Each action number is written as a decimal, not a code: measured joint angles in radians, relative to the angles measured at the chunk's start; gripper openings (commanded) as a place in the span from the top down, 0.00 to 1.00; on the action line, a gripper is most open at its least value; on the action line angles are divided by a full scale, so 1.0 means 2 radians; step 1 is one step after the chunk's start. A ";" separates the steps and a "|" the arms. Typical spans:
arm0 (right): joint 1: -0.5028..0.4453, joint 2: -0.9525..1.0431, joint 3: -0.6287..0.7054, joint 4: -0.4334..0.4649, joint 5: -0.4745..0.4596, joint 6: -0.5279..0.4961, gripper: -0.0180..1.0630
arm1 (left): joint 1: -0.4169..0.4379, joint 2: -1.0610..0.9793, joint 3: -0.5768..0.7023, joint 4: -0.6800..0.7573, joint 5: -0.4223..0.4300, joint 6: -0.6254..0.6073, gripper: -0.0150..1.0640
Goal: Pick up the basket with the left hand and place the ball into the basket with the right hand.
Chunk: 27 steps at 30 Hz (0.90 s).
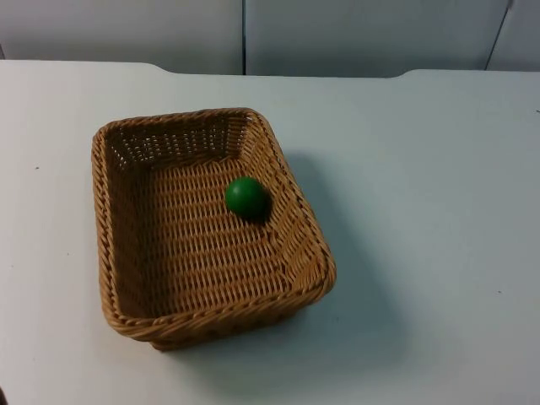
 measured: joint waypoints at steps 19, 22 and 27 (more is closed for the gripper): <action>0.003 -0.176 0.085 0.067 0.024 0.013 0.99 | 0.000 -0.009 0.110 -0.002 0.008 -0.001 0.99; 0.003 -0.176 0.087 0.067 0.026 0.016 0.99 | 0.000 -0.018 0.112 -0.002 0.005 -0.001 0.99; -0.040 -0.176 0.087 0.067 0.026 0.016 0.99 | 0.000 -0.023 0.112 -0.002 0.003 -0.001 0.99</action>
